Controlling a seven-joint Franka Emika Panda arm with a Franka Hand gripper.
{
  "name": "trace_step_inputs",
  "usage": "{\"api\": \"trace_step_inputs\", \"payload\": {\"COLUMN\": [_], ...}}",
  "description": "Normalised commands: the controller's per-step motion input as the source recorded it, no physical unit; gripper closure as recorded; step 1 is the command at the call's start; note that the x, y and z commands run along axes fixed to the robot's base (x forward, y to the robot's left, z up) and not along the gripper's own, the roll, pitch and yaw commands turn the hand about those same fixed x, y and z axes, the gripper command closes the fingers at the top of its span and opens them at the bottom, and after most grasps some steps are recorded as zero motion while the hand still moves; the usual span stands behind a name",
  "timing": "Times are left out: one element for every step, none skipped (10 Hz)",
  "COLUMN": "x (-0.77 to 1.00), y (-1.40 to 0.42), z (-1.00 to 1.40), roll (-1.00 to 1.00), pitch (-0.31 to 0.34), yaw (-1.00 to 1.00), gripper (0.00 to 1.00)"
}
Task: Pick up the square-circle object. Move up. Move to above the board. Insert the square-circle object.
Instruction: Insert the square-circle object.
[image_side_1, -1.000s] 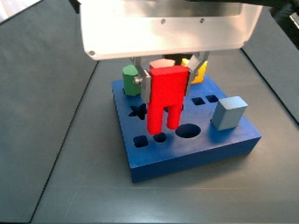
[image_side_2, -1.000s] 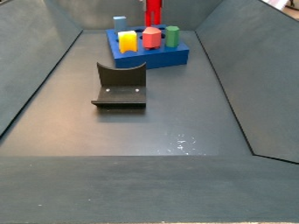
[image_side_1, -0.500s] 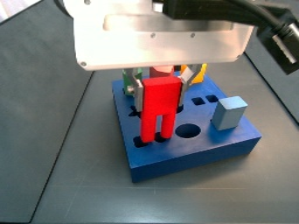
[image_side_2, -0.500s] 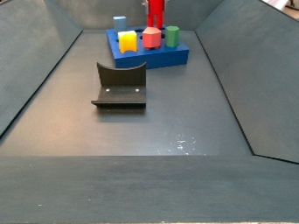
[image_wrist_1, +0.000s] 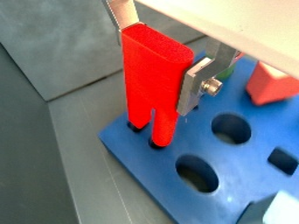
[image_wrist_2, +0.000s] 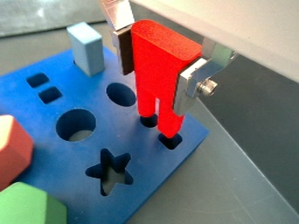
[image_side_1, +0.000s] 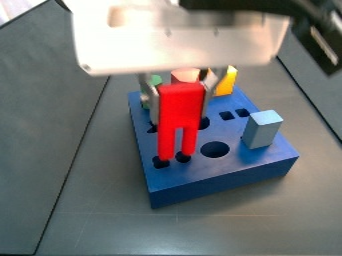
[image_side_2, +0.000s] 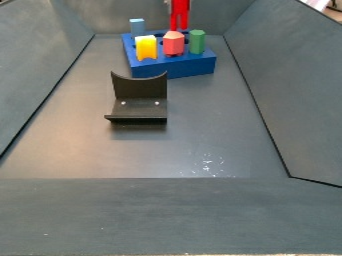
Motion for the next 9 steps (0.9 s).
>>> {"api": "trace_step_inputs", "payload": {"x": [-0.27,-0.17,0.00,0.23,0.58,0.47,0.09,0.00,-0.01], "y": [0.00,-0.01,-0.06,-0.01,0.00,0.00,0.00,0.00,-0.08], "z": [0.59,0.23,0.00,-0.09,-0.30,-0.23,-0.01,-0.20,-0.57], "roll": [0.00,0.07,0.07,0.04,0.03,0.03,0.00,0.09,0.21], "pitch": [-0.260,-0.210,-0.101,0.000,0.000,0.009,0.000,0.000,-0.083], "yaw": [0.00,0.00,-0.01,-0.15,-0.27,-0.25,-0.07,0.00,0.00], "gripper": [1.00,1.00,1.00,1.00,1.00,1.00,1.00,1.00,1.00]}}
